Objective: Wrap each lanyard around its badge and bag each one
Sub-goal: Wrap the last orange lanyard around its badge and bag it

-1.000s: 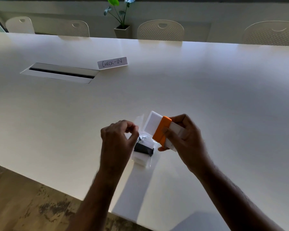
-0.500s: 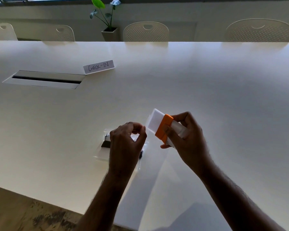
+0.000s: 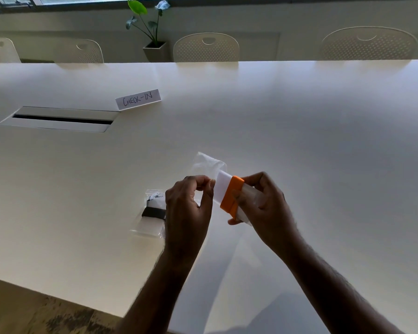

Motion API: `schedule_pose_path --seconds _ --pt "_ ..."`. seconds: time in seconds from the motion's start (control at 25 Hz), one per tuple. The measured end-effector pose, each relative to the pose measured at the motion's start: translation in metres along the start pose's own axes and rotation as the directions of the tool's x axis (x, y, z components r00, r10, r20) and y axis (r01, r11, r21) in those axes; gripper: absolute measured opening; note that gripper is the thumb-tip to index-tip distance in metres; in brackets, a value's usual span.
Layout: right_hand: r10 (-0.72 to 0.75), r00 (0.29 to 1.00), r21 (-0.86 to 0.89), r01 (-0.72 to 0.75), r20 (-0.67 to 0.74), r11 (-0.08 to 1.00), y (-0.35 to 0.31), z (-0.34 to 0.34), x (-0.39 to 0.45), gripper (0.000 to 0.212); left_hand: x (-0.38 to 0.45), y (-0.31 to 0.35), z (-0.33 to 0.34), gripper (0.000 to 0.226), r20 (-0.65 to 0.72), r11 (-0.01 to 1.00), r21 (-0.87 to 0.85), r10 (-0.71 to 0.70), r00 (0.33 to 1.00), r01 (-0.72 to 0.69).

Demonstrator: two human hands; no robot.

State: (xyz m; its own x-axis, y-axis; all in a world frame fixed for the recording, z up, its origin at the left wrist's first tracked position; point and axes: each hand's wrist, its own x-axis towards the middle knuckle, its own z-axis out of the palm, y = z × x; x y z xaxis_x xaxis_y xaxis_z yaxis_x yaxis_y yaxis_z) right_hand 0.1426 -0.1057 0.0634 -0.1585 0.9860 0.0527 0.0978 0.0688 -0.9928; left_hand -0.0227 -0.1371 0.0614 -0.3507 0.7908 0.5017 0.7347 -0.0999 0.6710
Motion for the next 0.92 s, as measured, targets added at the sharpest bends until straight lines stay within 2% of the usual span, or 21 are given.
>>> schedule_pose_path --seconds 0.12,0.24,0.44,0.68,0.84,0.92 --pt "0.026 1.0 0.022 -0.026 0.013 0.999 0.002 0.0 0.0 0.016 -0.002 0.003 0.005 0.008 -0.018 0.996 0.05 0.078 0.997 -0.077" --pt "0.003 0.999 0.064 -0.001 -0.032 0.998 0.001 -0.003 0.003 0.015 -0.006 0.006 0.013 0.01 0.018 0.987 0.057 0.147 0.989 -0.148" --pt "-0.056 0.993 0.002 0.056 -0.1 0.998 0.001 -0.009 0.003 0.016 -0.009 0.01 0.025 0.018 0.059 0.982 0.019 0.186 0.981 -0.188" --pt "-0.099 0.992 -0.146 0.086 -0.079 0.985 0.002 -0.017 0.003 0.014 -0.004 0.012 0.03 0.014 0.094 0.961 0.037 0.271 0.958 -0.276" --pt "-0.117 0.991 -0.084 0.112 -0.066 0.99 -0.003 -0.025 0.002 0.01 -0.011 0.01 0.038 0.02 0.128 0.939 0.067 0.326 0.937 -0.337" --pt "-0.14 0.99 -0.068 0.138 -0.026 0.988 -0.003 -0.028 0.003 0.009 -0.009 0.01 0.038 0.018 0.116 0.948 0.053 0.308 0.944 -0.315"
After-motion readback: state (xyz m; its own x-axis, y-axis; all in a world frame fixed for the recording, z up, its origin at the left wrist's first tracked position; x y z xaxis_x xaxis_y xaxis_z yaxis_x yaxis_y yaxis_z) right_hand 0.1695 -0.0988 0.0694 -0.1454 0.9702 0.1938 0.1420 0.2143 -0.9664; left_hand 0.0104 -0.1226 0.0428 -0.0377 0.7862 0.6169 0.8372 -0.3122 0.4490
